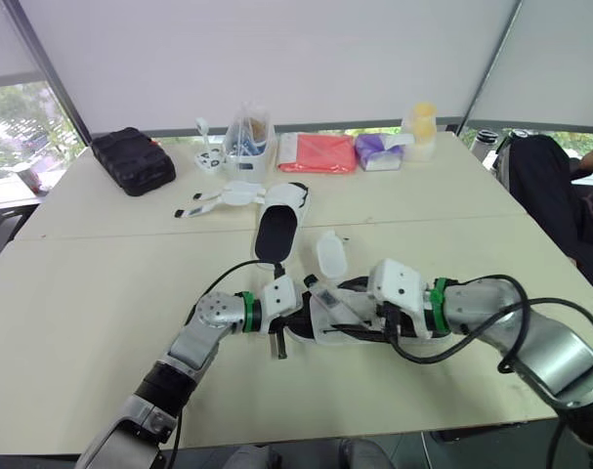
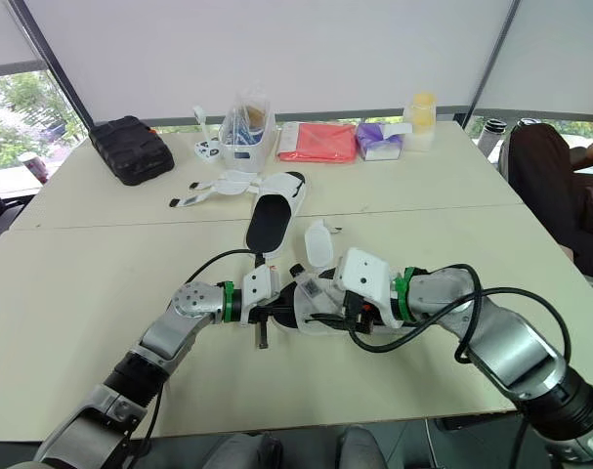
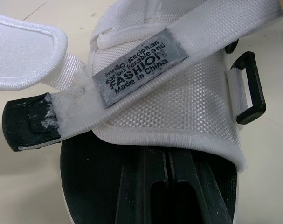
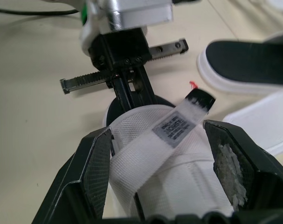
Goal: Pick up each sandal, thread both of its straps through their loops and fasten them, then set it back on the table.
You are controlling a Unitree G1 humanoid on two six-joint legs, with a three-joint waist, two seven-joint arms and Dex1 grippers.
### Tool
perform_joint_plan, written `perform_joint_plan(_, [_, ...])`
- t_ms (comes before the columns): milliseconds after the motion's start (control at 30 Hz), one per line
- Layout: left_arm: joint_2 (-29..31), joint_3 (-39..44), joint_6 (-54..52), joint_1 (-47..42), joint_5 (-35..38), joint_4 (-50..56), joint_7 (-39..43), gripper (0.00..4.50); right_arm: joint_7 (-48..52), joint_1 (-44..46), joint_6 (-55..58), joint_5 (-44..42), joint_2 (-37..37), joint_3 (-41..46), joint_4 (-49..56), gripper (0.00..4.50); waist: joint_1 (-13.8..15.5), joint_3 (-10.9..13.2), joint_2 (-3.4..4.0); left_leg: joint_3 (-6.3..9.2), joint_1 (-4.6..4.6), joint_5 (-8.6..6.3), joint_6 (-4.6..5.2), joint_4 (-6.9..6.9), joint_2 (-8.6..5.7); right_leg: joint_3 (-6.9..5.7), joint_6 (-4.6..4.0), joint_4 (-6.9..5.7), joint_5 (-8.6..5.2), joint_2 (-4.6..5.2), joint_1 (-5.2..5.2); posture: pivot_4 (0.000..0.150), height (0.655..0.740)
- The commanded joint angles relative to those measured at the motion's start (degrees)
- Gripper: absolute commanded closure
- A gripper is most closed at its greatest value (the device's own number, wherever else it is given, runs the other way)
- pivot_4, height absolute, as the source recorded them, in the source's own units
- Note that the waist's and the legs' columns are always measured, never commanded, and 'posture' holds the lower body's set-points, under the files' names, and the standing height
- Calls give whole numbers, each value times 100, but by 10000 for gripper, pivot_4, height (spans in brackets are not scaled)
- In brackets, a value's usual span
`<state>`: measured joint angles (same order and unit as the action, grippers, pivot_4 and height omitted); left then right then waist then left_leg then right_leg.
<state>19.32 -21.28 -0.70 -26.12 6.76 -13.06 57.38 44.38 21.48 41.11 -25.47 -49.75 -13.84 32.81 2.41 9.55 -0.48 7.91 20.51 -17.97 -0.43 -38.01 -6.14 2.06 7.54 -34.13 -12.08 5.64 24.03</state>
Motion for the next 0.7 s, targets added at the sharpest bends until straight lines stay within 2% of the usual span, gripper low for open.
perform_joint_plan(33, [-22,-185,-145,65,-305,-351,-30,45000,131,240,678,-520,88,408,-187,11351,13,0,1,0,0,0,0,0,-1,0,-1,0,0,0,-1,1500,7400])
perform_joint_plan(400, [-40,-126,-114,97,-323,-377,-108,45000,698,685,1443,-859,188,136,-567,11351,-3,-1,1,1,0,0,1,0,-1,-1,-1,1,0,0,-1,1500,7400])
perform_joint_plan(567, [-65,-112,-112,103,-324,-391,-146,45000,724,971,1420,-430,193,-358,-558,11351,-11,-1,2,1,0,0,1,0,-1,-2,-1,0,1,-1,0,1500,7400])
perform_joint_plan(633, [-77,-109,-102,102,-328,-394,-164,45000,690,1145,1277,50,59,-765,-519,16744,-5,-1,2,-1,-1,0,0,0,-1,-2,-1,0,1,-1,1,1500,7400])
perform_joint_plan(700, [-80,-99,-93,103,-330,-404,-171,45000,635,1239,1316,164,103,-863,-480,24844,-1,-1,2,1,0,0,0,0,-1,-3,0,1,0,0,1,1500,7400])
